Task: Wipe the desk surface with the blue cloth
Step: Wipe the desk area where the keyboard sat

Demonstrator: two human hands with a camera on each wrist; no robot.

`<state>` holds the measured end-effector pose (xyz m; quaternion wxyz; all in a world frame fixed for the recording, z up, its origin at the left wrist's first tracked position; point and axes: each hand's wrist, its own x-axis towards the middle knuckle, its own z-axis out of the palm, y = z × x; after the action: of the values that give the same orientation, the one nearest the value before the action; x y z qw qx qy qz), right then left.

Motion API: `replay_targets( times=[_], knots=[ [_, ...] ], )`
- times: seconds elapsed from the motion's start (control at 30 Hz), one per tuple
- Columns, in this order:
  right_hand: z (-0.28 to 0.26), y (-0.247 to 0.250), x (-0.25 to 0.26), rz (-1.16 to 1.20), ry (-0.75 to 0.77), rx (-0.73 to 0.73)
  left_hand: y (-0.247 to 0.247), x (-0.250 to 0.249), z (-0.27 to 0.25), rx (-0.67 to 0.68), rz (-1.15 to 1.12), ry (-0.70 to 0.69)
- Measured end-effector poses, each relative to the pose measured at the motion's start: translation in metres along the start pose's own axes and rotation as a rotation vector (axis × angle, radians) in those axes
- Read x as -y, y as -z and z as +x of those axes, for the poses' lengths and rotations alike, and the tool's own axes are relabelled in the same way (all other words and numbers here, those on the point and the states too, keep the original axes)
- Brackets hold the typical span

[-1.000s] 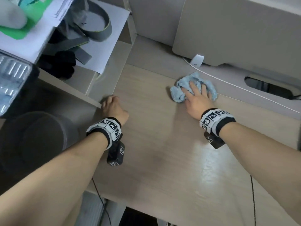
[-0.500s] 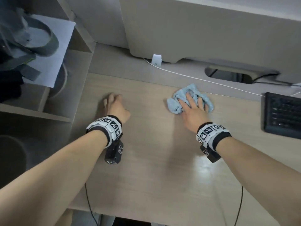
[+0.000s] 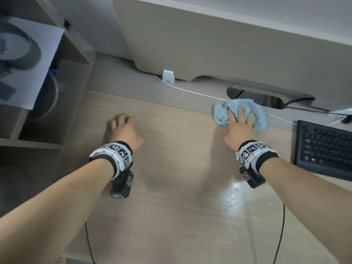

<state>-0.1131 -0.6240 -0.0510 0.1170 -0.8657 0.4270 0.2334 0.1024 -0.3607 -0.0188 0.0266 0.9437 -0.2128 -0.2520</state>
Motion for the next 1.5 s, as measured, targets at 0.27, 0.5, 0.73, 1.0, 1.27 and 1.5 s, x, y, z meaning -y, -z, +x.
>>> replay_targets(
  times=[0.27,0.5,0.73,1.0,1.27,1.5],
  knots=[
    [0.013,0.007,0.151,-0.084,0.371,-0.016,0.025,0.061,0.021,-0.106,-0.113,0.071],
    [0.023,0.014,0.287,-0.167,0.562,-0.028,0.042,0.123,0.039,-0.017,-0.130,0.268],
    [0.033,0.020,0.377,-0.225,0.663,-0.016,0.047,0.129,0.040,0.015,-0.093,0.200],
    [0.013,0.000,0.289,-0.190,0.772,-0.050,0.045,0.132,0.035,0.011,-0.058,0.185],
    [-0.007,-0.007,0.115,-0.083,0.367,-0.027,0.028,0.108,0.017,-0.049,-0.075,0.265],
    [-0.013,-0.001,0.023,0.022,0.072,-0.036,-0.014,0.079,-0.048,-0.098,-0.269,0.319]
  ],
)
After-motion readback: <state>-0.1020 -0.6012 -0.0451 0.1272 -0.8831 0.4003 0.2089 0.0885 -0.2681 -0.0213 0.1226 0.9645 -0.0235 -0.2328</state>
